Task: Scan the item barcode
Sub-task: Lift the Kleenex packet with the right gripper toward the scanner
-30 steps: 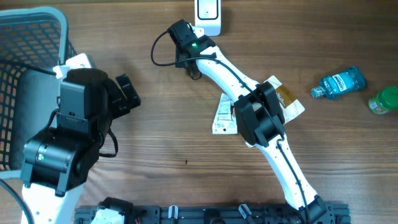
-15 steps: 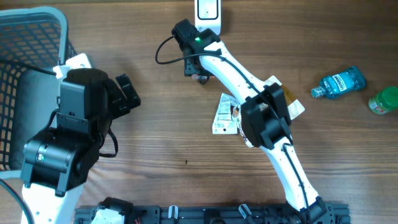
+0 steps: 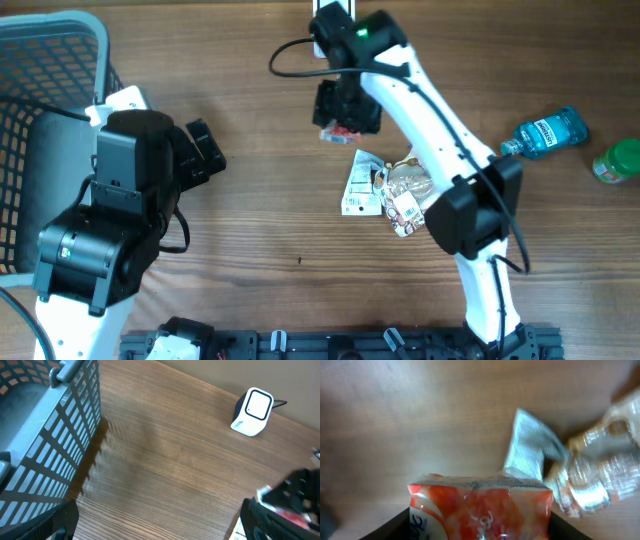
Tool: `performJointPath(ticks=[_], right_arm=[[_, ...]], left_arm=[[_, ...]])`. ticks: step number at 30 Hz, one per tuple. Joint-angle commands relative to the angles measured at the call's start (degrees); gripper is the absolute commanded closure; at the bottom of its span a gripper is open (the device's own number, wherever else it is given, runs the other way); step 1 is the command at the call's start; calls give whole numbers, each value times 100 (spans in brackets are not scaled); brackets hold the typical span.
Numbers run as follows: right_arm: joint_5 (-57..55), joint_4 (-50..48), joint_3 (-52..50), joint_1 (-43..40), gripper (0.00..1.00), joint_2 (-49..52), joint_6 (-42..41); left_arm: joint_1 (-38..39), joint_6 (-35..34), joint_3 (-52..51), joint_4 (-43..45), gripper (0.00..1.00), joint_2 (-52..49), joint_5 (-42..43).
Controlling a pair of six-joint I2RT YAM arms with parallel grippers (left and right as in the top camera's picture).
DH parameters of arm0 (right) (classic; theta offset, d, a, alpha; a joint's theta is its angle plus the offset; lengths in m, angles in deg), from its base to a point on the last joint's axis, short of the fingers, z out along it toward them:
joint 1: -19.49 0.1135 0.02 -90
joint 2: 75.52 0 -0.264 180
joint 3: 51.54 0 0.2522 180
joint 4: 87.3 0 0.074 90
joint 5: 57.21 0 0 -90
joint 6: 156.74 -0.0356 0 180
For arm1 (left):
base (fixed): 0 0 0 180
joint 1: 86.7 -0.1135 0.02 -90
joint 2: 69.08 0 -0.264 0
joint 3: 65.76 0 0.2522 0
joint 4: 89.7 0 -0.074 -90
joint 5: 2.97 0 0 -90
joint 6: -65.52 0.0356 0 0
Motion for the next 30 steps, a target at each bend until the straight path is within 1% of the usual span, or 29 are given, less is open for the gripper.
performJointPath(ticks=[1, 3, 11, 16, 18, 20, 22, 23, 25, 27, 28, 30], right_arm=[[975, 103, 35, -46, 33, -299, 289], [1331, 101, 35, -48, 31, -356, 273], [2129, 101, 35, -107, 31, -374, 278], [2057, 101, 35, -118, 31, -374, 280], [1740, 101, 35, -118, 32, -374, 275], [1071, 2, 35, -118, 31, -374, 306], [267, -310, 35, -116, 32, -374, 337], [-7, -538, 35, -118, 37, -374, 452], [-170, -1060, 33, -116, 41, -372, 894], [-190, -1690, 33, -116, 40, -372, 1272], [-262, -2155, 28, -116, 37, -372, 1412], [-605, -2776, 26, -116, 36, -361, 1606]], left_arm=[[-37, 109, 48, 11, 0, -7, -94], [-37, 109, 48, 11, 0, -7, -94], [-37, 109, 48, 11, 0, -7, -94], [-37, 109, 48, 13, 0, -7, -94], [-37, 109, 48, 11, 0, -7, -94], [-37, 109, 48, 11, 0, -7, -94], [-37, 109, 48, 13, 0, -7, -94], [-37, 109, 48, 11, 0, -7, -94], [-37, 109, 48, 11, 0, -7, -94], [-37, 109, 48, 11, 0, -7, -94], [-37, 109, 48, 11, 0, -7, -94], [-37, 109, 48, 11, 0, -7, -94]])
